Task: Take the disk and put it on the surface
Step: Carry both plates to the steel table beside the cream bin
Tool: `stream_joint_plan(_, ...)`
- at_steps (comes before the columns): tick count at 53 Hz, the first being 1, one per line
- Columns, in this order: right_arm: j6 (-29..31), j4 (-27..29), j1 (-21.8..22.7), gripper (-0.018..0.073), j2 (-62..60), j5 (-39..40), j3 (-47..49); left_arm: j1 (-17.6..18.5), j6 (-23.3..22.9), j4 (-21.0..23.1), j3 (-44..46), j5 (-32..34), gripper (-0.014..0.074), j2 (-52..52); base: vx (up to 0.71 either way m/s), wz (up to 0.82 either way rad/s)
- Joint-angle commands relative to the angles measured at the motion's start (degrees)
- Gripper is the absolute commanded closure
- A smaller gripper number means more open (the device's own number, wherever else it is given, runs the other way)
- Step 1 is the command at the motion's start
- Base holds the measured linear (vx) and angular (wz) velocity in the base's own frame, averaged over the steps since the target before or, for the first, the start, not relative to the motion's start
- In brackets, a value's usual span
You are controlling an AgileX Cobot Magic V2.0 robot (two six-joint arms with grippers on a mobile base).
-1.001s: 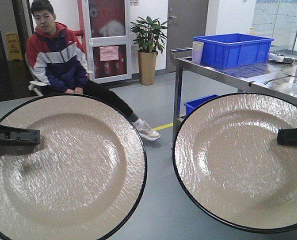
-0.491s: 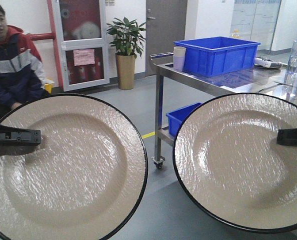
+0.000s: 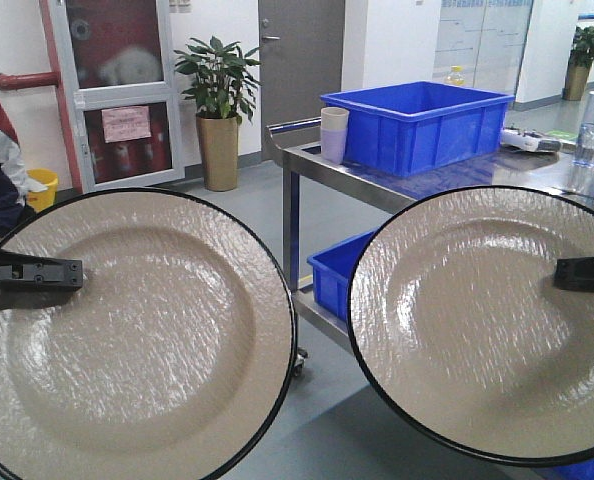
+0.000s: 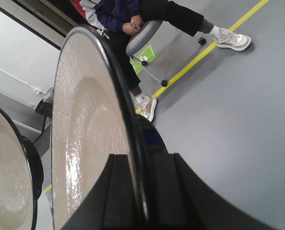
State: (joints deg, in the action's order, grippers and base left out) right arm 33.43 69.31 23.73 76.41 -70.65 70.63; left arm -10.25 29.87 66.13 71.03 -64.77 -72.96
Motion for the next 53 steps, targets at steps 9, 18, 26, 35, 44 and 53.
stream_joint_plan(9, -0.08, 7.64, 0.05, 0.0568, -1.95, -1.53, 1.88, -0.02, -0.82, 7.5, 1.93, 1.44, 0.0604, 1.86, 0.49, -0.02)
stream_joint_plan(18, -0.08, 7.64, 0.05, 0.0568, -1.95, -1.53, 1.88, -0.02, -0.82, 7.5, 1.93, 1.44, 0.0604, 1.86, 0.5, -0.05)
stream_joint_plan(26, -0.08, 7.64, 0.05, 0.0568, -1.95, -1.53, 1.88, -0.02, -0.82, 7.5, 1.93, 1.44, 0.0604, 1.86, 0.5, -0.14)
stream_joint_plan(35, -0.08, 7.64, 0.05, 0.0568, -1.95, -1.53, 1.88, -0.02, -0.82, 7.5, 1.93, 1.44, 0.0604, 1.86, 0.49, -0.26)
stream_joint_plan(44, -0.08, 7.64, 0.05, 0.0568, -1.95, -1.53, 1.88, -0.02, -0.82, 7.5, 1.93, 1.44, 0.0604, 1.86, 0.48, -0.45)
stream_joint_plan(53, -0.08, 7.64, 0.05, 0.0568, -1.95, -1.53, 1.88, -0.02, -0.82, 7.5, 1.93, 1.5, 0.0604, 1.86, 0.47, -0.61)
